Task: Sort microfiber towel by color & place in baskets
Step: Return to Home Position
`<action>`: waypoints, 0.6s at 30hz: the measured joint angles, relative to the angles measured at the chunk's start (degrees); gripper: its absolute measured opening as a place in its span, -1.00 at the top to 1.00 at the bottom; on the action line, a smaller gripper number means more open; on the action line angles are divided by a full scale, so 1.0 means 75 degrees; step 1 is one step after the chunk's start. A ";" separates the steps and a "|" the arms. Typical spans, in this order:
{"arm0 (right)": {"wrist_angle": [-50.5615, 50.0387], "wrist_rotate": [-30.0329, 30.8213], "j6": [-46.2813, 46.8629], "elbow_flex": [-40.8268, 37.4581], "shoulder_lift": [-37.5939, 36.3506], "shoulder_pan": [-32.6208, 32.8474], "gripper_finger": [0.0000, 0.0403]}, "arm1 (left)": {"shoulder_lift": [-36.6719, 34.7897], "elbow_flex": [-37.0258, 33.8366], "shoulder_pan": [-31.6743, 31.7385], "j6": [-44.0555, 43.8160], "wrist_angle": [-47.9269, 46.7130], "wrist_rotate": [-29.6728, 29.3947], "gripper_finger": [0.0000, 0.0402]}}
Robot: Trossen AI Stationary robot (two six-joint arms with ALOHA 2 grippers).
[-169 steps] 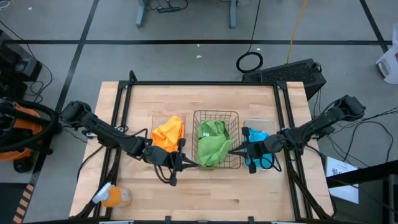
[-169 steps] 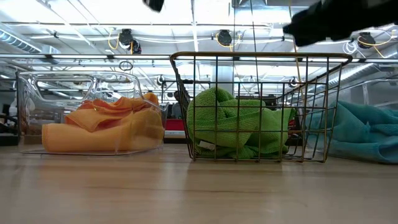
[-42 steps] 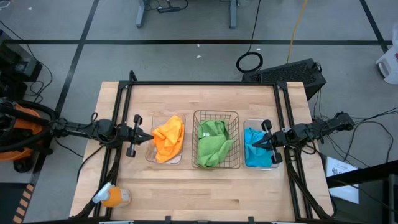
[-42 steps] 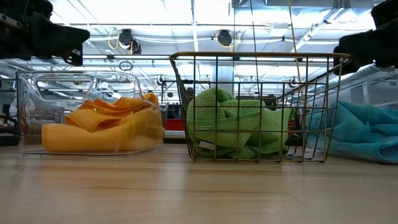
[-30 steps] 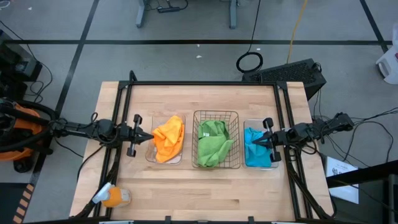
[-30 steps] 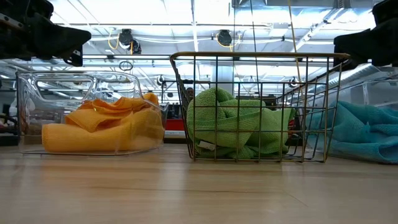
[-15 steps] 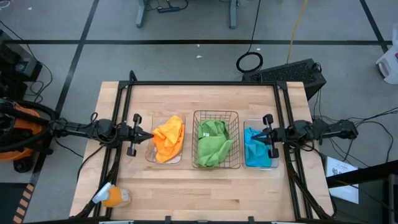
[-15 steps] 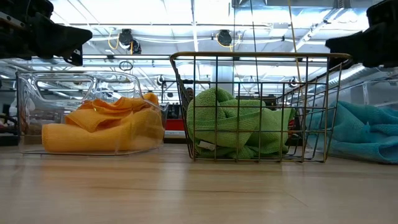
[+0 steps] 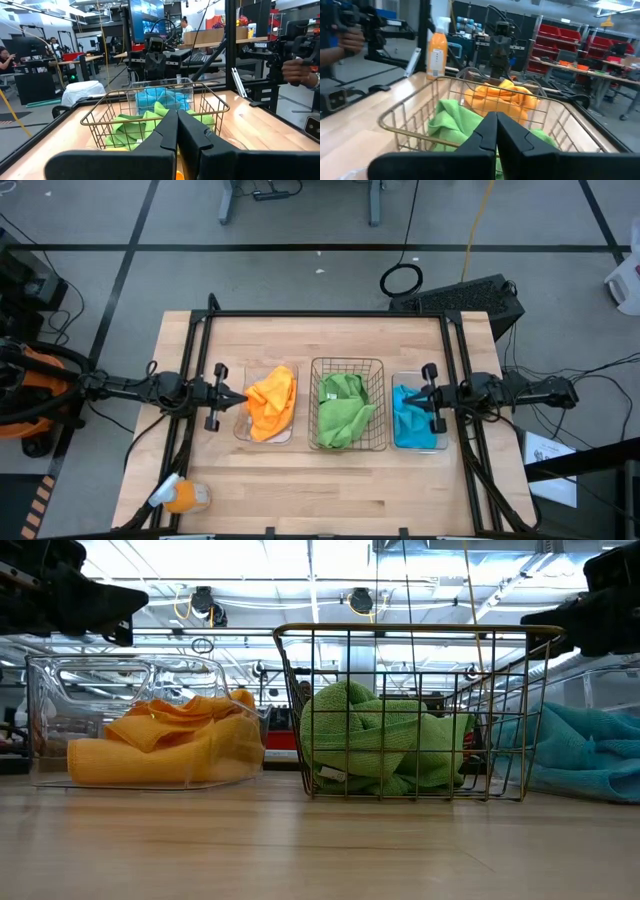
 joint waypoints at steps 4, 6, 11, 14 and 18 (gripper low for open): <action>0.0010 0.0316 -0.0015 0.0000 0.0012 0.0000 1.00 | -0.0001 0.0000 0.0000 0.0001 -0.0013 0.0000 0.97; 0.0008 0.0313 -0.0015 0.0003 0.0017 0.0000 1.00 | 0.0000 0.0000 0.0000 0.0001 -0.0013 0.0003 0.97; 0.0007 0.0313 0.0090 0.0003 0.0017 0.0000 1.00 | 0.0002 -0.0003 0.0000 0.0075 -0.0012 0.0172 0.97; 0.0005 0.0314 0.0368 0.0003 0.0017 0.0002 1.00 | 0.0002 -0.0003 0.0000 0.0074 -0.0012 0.0177 0.97; 0.0005 0.0316 0.0860 0.0003 0.0017 0.0000 1.00 | 0.0002 -0.0003 0.0002 0.0085 -0.0021 0.0202 0.97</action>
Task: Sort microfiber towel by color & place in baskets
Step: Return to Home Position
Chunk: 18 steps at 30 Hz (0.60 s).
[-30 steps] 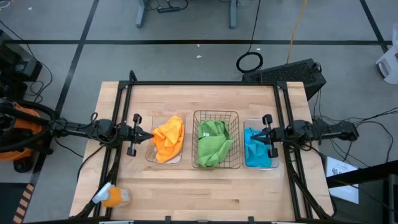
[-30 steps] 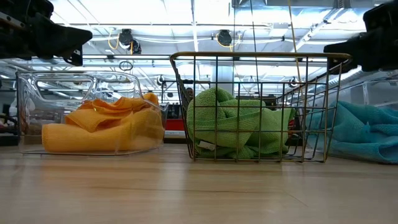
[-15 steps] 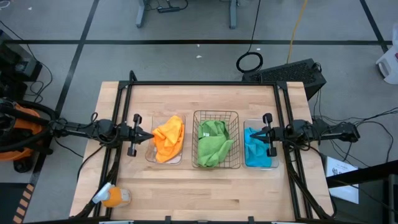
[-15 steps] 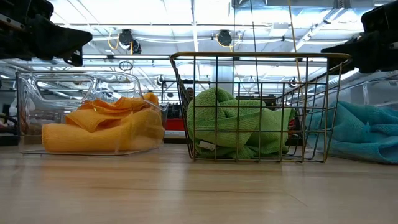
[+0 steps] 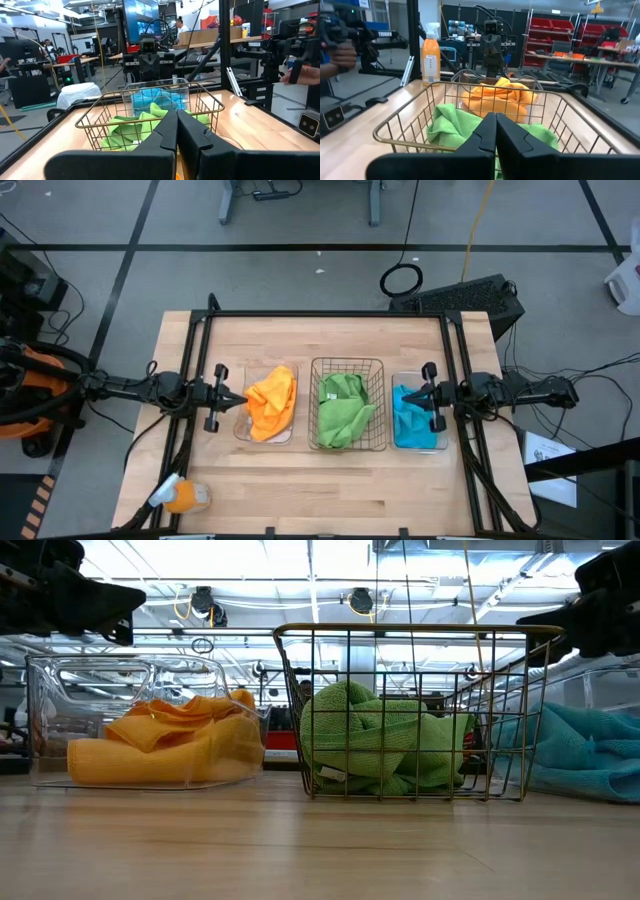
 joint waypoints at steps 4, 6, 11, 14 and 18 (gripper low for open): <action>-0.0001 0.0003 0.0263 0.0000 0.0000 0.0002 1.00 | -0.0003 0.0000 0.0026 0.0149 0.0041 0.0009 0.97; -0.0003 0.0003 0.0267 0.0000 0.0000 0.0001 1.00 | 0.0000 0.0000 0.0159 0.0124 -0.0017 0.0019 0.97; -0.0003 0.0006 0.0270 0.0000 0.0000 0.0003 1.00 | 0.0000 -0.0004 0.0629 -0.0337 -0.0392 0.0062 0.97; -0.0004 0.0006 0.0270 0.0000 0.0000 0.0003 1.00 | 0.0000 -0.0006 0.0783 -0.0580 -0.0388 0.0429 0.97; -0.0006 0.0007 0.0270 0.0000 0.0000 0.0002 1.00 | 0.0000 -0.0006 0.0805 -0.0679 -0.0433 0.0489 0.97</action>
